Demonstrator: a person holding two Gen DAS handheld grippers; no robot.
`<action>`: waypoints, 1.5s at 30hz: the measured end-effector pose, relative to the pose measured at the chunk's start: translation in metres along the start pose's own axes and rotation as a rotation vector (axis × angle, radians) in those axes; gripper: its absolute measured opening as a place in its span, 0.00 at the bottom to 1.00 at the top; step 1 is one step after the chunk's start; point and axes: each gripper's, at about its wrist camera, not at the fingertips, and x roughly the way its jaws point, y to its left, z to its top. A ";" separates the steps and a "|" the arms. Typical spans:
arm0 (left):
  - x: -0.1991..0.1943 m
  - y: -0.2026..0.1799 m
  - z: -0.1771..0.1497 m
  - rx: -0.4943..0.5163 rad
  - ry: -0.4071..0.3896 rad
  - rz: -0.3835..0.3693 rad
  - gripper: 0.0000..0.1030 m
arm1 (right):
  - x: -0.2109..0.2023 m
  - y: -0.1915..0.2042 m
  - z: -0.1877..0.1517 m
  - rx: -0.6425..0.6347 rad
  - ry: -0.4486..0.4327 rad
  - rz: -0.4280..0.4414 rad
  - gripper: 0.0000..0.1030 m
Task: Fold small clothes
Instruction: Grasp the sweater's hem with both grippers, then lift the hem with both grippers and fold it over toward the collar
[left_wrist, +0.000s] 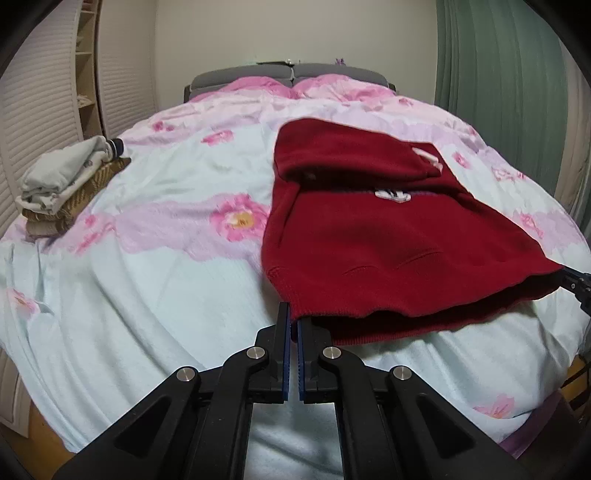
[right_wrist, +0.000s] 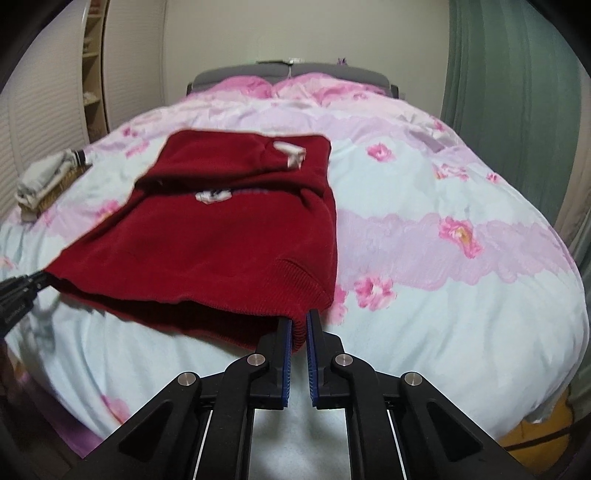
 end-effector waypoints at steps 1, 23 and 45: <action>-0.003 0.001 0.002 -0.004 -0.007 0.000 0.05 | -0.004 -0.001 0.002 0.009 -0.012 0.003 0.07; 0.071 0.007 0.192 -0.051 -0.226 0.015 0.05 | 0.047 -0.032 0.185 0.089 -0.251 0.020 0.07; 0.255 0.005 0.263 0.007 -0.083 0.067 0.05 | 0.271 -0.044 0.254 0.125 0.011 -0.018 0.07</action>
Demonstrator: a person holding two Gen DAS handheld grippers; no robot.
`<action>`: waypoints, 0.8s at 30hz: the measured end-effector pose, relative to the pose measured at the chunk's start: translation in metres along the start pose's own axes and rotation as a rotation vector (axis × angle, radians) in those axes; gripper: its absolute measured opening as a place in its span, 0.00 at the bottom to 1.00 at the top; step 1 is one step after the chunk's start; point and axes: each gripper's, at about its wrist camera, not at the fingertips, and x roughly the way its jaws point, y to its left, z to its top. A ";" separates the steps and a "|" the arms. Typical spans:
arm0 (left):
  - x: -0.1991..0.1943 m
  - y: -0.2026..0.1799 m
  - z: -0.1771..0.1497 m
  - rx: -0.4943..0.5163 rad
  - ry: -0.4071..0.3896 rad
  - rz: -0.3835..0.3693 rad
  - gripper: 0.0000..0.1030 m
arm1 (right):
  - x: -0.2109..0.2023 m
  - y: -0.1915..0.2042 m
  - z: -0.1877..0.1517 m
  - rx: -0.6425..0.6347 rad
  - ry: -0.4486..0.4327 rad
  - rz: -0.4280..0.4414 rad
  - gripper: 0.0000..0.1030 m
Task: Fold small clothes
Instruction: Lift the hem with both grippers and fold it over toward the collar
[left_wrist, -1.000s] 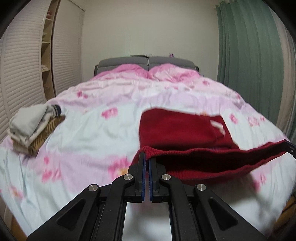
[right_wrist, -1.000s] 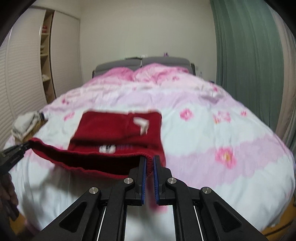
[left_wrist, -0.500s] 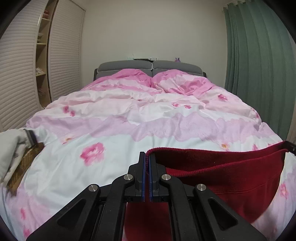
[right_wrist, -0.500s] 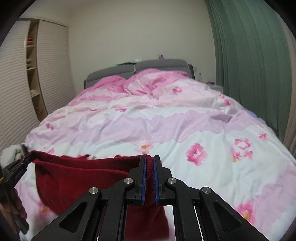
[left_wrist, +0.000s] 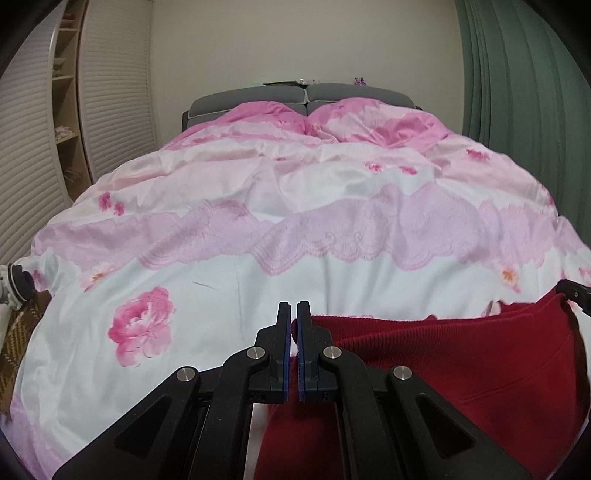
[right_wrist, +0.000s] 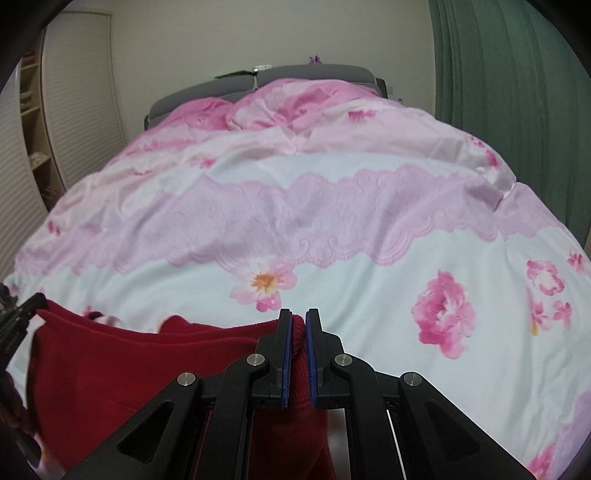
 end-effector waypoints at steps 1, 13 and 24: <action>0.006 -0.001 -0.002 0.009 0.013 0.000 0.05 | 0.005 0.001 -0.001 -0.011 0.003 -0.008 0.07; -0.033 -0.001 0.011 0.059 -0.015 0.000 0.12 | -0.047 0.005 0.003 -0.064 -0.144 -0.052 0.54; -0.075 -0.014 -0.013 0.087 -0.047 -0.042 0.36 | -0.081 0.039 -0.027 -0.157 -0.181 0.007 0.59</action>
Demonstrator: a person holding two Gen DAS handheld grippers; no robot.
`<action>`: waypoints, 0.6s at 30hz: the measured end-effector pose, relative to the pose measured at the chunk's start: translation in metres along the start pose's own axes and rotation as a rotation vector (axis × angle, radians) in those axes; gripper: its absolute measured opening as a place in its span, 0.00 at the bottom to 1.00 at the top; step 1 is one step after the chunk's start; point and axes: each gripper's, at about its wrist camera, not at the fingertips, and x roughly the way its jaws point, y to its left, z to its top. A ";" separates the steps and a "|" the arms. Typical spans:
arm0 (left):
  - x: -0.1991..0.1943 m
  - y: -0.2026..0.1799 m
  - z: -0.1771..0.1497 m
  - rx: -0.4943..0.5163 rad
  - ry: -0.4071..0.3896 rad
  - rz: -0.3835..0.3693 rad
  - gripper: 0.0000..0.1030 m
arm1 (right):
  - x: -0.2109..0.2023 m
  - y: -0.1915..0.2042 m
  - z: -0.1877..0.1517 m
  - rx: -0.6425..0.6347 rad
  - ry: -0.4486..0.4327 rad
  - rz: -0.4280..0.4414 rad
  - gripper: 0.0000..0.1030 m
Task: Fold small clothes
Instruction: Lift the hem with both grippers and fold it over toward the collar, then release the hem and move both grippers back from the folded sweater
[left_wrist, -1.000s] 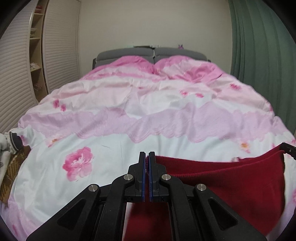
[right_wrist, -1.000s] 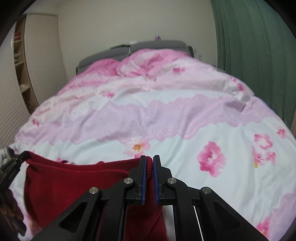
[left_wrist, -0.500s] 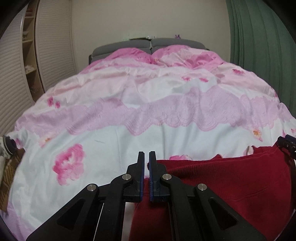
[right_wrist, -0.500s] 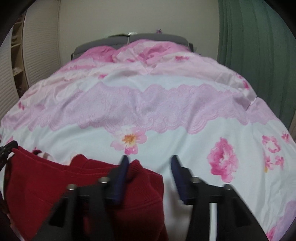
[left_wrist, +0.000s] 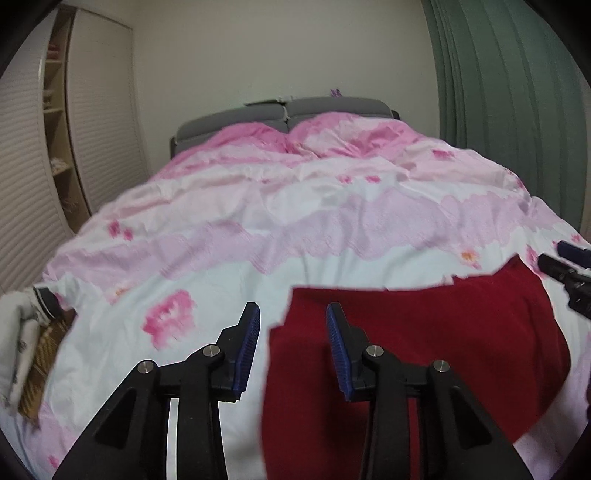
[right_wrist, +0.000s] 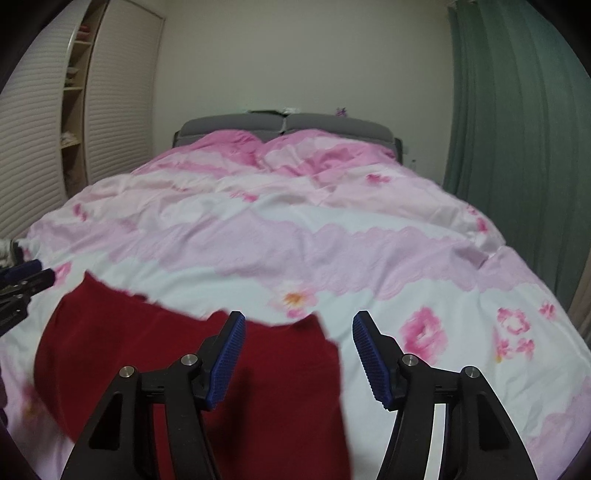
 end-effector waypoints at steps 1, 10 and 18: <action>-0.001 -0.003 -0.003 -0.002 0.002 -0.018 0.36 | 0.000 0.004 -0.005 0.000 0.006 0.012 0.59; 0.029 -0.038 -0.020 0.063 0.048 -0.103 0.36 | 0.032 0.021 -0.033 -0.050 0.077 0.004 0.59; 0.070 -0.032 -0.024 0.046 0.052 -0.063 0.36 | 0.075 0.004 -0.037 0.045 0.159 -0.007 0.74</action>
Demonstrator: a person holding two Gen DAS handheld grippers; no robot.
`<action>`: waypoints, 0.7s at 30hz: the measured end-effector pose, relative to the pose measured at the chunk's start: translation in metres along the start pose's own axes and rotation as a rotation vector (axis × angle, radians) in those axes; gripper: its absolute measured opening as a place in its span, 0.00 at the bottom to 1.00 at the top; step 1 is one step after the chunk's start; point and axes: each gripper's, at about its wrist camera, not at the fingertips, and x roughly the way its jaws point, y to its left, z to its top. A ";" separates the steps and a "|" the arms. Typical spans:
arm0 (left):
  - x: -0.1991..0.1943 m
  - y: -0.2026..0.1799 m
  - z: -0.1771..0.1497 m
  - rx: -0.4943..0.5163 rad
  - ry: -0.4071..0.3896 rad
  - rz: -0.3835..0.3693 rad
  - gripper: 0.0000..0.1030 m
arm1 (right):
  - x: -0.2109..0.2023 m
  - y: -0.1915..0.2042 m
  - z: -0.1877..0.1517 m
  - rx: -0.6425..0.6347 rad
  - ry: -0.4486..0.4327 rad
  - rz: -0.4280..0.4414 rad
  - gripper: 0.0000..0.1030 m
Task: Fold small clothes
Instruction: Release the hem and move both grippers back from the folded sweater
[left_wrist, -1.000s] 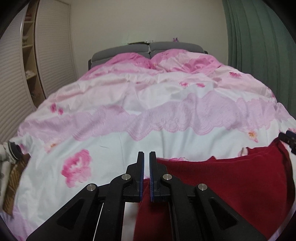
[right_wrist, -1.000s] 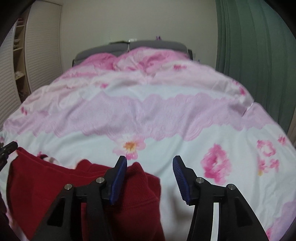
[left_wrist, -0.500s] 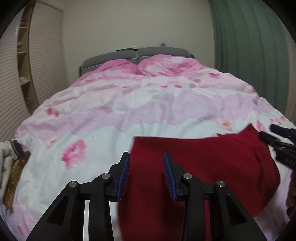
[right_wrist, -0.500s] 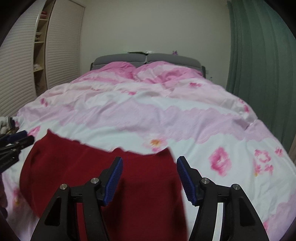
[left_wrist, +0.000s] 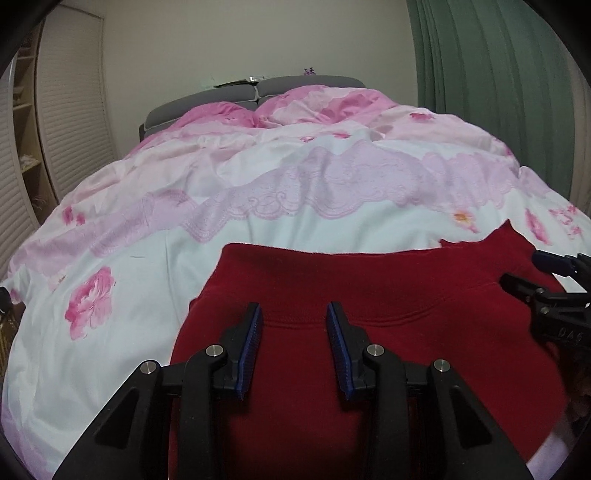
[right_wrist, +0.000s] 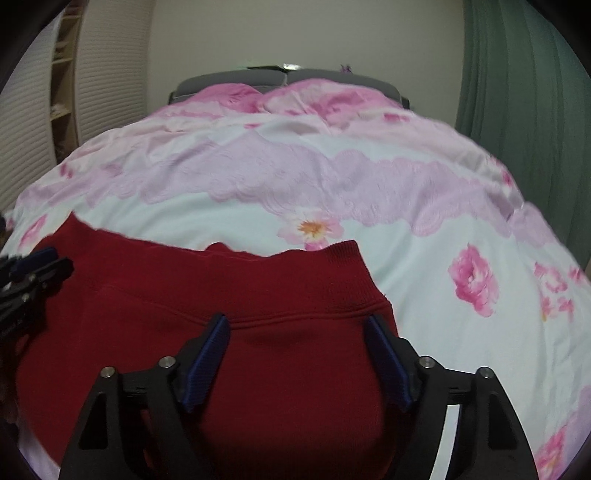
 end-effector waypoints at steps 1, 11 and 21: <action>0.005 0.003 0.000 -0.017 0.004 -0.005 0.36 | 0.002 -0.001 0.001 0.011 0.003 0.002 0.74; -0.025 0.000 0.000 -0.019 -0.002 0.021 0.40 | -0.030 -0.009 0.001 0.049 -0.043 0.048 0.74; -0.100 0.029 -0.039 -0.166 -0.005 0.074 0.66 | -0.098 -0.039 -0.044 0.268 -0.056 0.054 0.81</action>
